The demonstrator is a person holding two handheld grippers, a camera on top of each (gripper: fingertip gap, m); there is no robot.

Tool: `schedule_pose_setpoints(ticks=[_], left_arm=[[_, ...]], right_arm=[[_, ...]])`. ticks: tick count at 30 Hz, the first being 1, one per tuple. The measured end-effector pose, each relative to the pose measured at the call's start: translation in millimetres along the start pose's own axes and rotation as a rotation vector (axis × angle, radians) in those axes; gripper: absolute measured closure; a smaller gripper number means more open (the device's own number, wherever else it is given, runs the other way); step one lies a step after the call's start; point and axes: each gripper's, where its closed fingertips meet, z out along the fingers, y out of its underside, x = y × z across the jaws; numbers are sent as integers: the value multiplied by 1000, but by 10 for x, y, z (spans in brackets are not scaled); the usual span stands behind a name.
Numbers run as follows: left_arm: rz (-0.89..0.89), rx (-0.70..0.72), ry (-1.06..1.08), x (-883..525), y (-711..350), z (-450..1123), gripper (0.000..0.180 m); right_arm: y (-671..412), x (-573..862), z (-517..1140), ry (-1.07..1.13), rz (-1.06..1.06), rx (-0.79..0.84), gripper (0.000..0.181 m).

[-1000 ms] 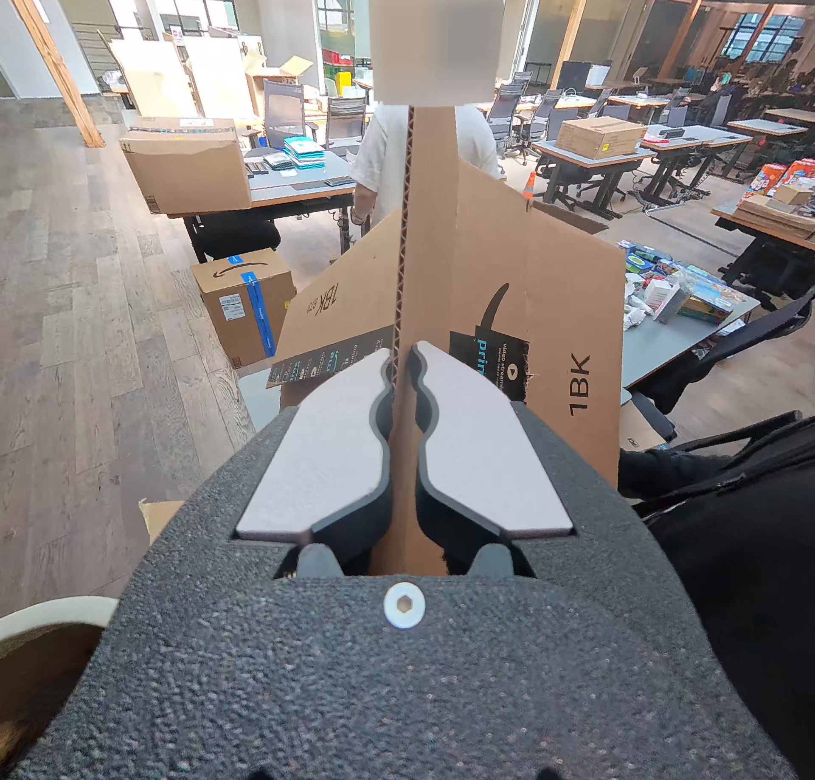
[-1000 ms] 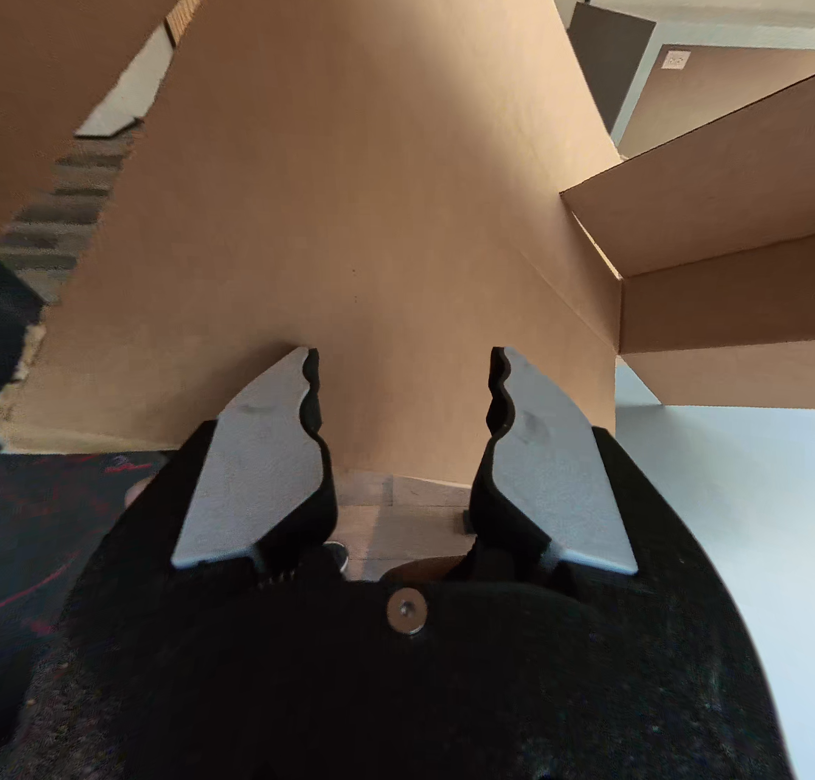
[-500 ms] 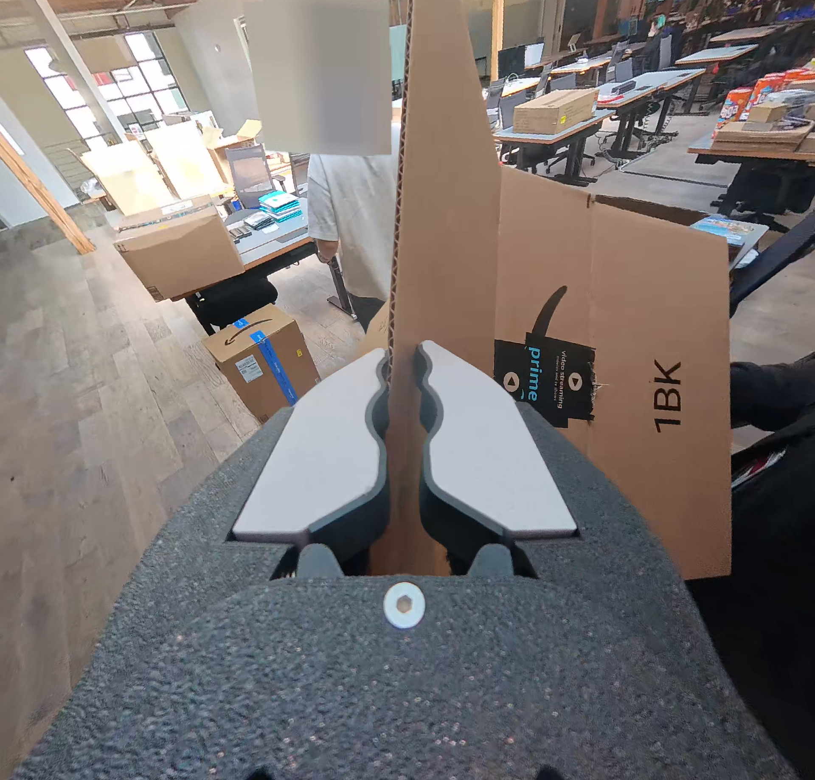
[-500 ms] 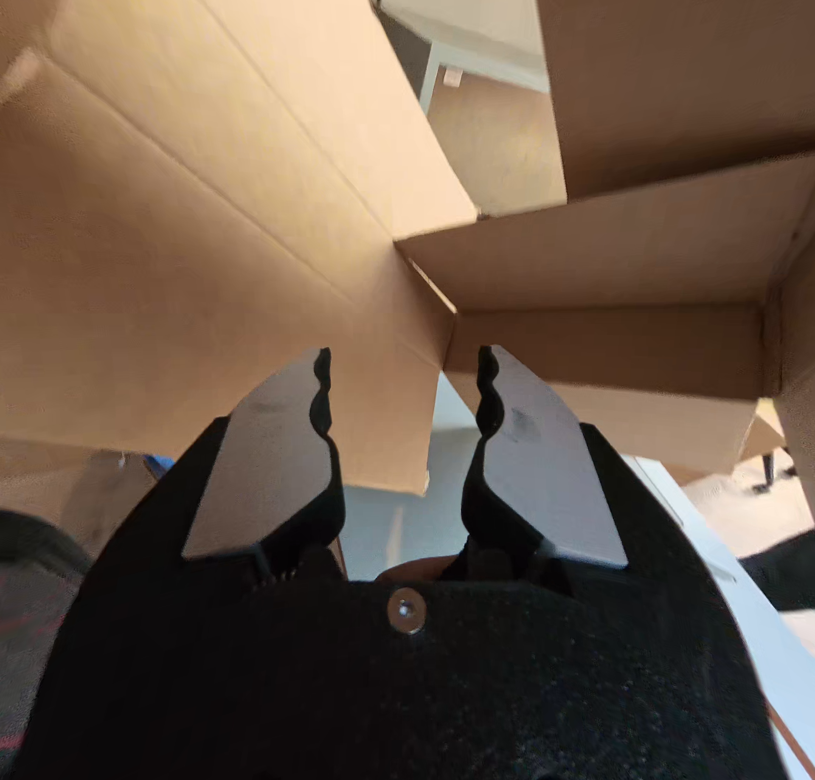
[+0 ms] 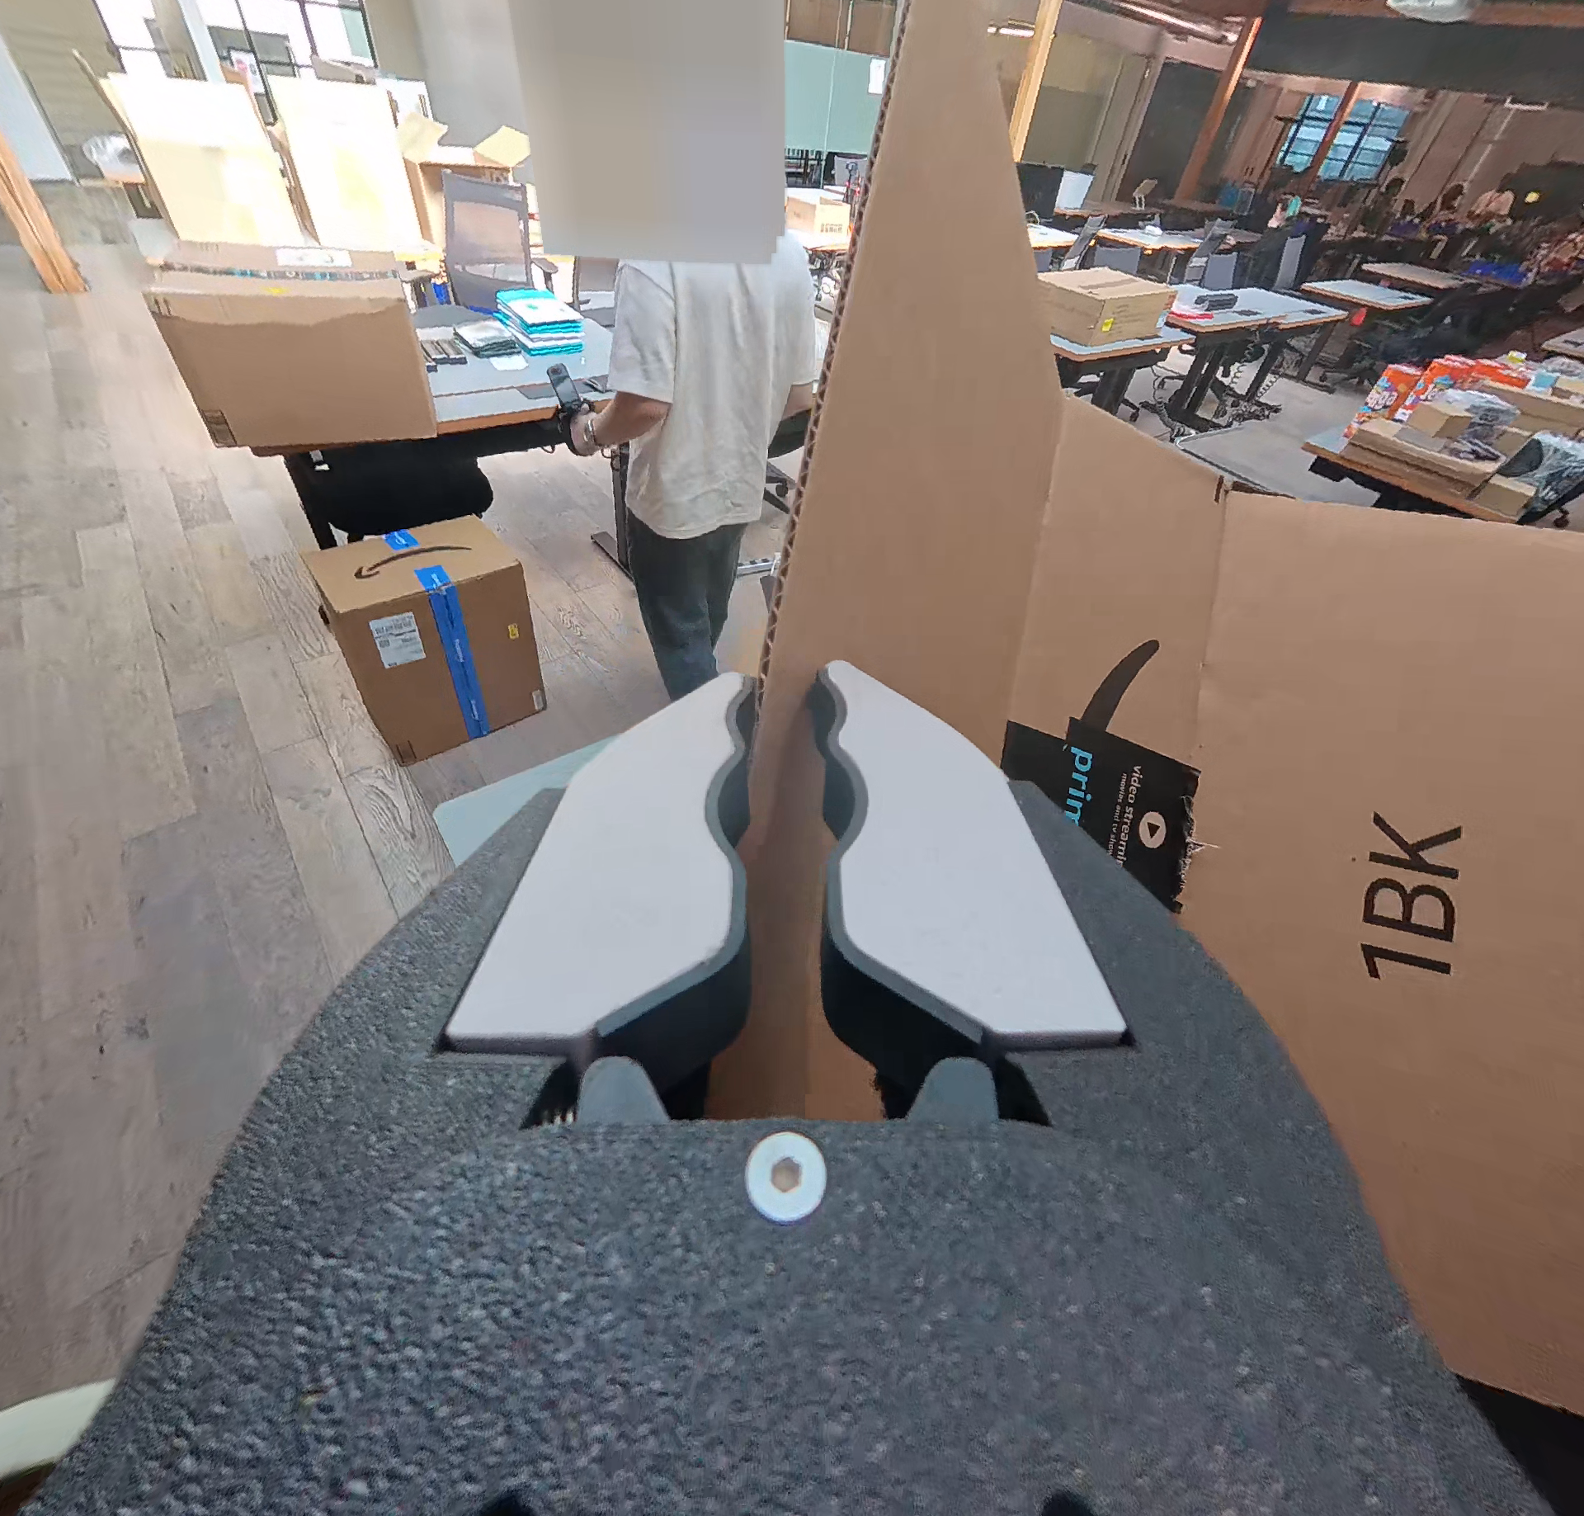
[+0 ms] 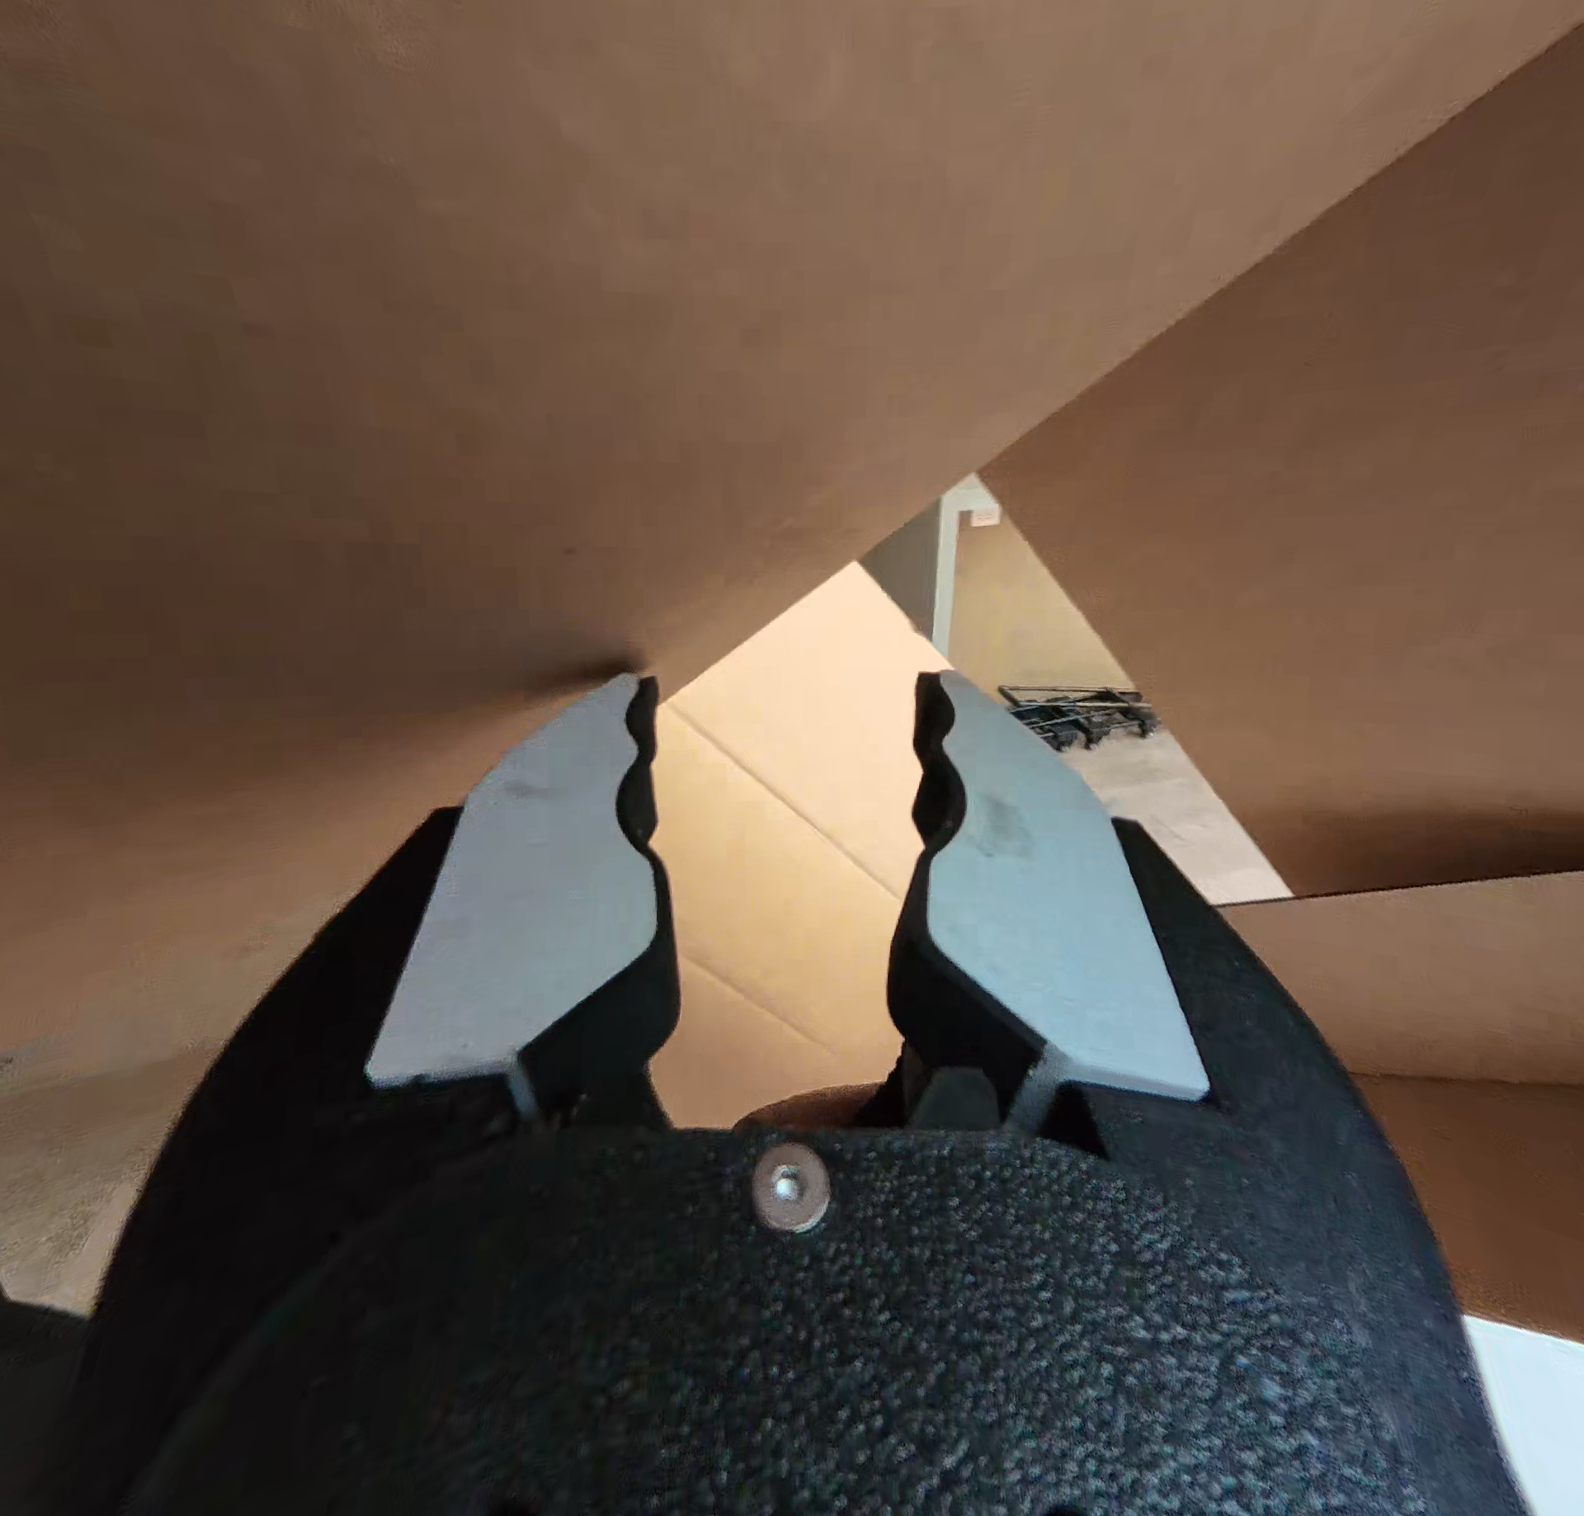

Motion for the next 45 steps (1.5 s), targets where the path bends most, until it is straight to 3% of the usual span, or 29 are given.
schedule_pose_setpoints(ticks=[9, 14, 18, 24, 29, 34, 39, 45], left_arm=[[-166, 5, -79, -156, -7, 380, 168], [-239, 58, -103, -125, -151, 350, 170], [-196, 92, -165, -61, -222, 182, 170], [-117, 161, -180, 175, -140, -81, 173], [-89, 221, -217, 298, 68, -287, 174], [-103, 333, -243, 389, 494, -485, 174], [-231, 480, -242, 425, 1531, -495, 173], [-387, 560, -207, 772, 2883, -284, 174]], right_arm=[[-412, 920, -142, 107, 107, -15, 128], [-752, 1203, -147, 170, 32, -114, 136], [-1028, 1193, -108, 229, -84, -177, 144], [-1582, 795, 12, 99, -86, -48, 136], [-1448, 630, 152, 62, -133, -115, 125], [-1173, 589, 53, -47, 37, -98, 106], [-688, 809, -211, -34, 216, -85, 112], [257, 927, -621, -2, 358, -221, 115]])
